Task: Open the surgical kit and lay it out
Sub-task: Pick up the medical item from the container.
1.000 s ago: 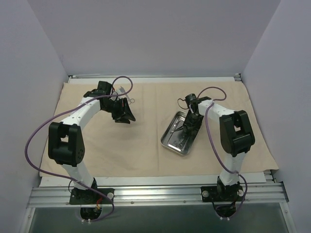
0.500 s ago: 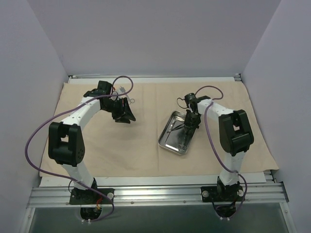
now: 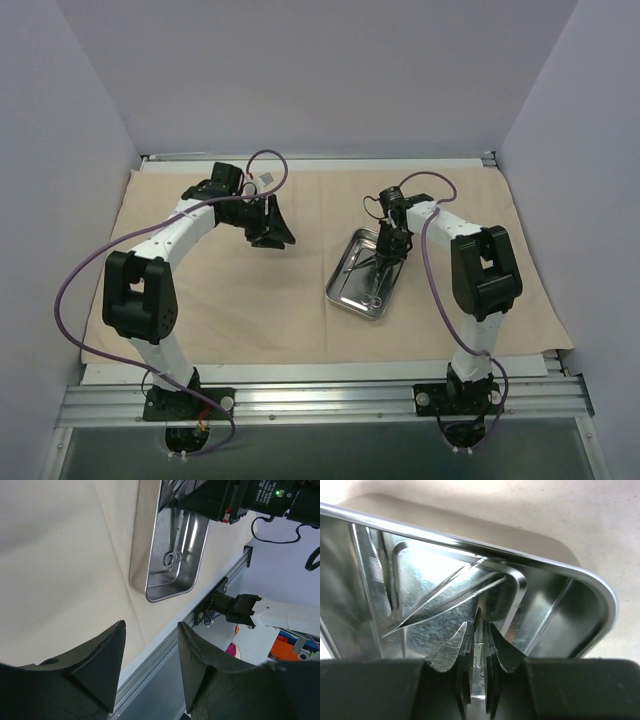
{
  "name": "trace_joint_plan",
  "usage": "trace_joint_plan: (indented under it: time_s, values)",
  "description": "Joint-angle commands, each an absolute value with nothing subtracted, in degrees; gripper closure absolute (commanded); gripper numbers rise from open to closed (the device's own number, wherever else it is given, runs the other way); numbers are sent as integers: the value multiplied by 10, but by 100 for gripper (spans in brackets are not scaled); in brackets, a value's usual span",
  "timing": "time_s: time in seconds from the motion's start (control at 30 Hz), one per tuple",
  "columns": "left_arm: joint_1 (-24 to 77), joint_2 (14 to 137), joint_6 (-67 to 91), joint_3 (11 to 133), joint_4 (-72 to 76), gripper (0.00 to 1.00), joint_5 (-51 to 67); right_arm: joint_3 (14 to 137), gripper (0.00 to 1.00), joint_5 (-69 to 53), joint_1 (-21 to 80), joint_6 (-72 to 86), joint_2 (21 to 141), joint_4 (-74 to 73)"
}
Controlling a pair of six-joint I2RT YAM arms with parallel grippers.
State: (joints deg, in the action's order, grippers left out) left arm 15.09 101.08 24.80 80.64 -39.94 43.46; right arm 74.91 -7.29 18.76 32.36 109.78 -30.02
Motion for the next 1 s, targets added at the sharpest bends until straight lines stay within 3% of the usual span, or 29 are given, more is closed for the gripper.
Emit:
trace_joint_plan:
  time_s: [0.0, 0.97]
  values:
    - [164, 1011, 257, 832, -349, 45, 469, 760, 100, -87, 185, 312, 1069, -303]
    - [260, 1065, 247, 849, -189, 36, 487, 866, 100, -77, 165, 261, 1080, -323]
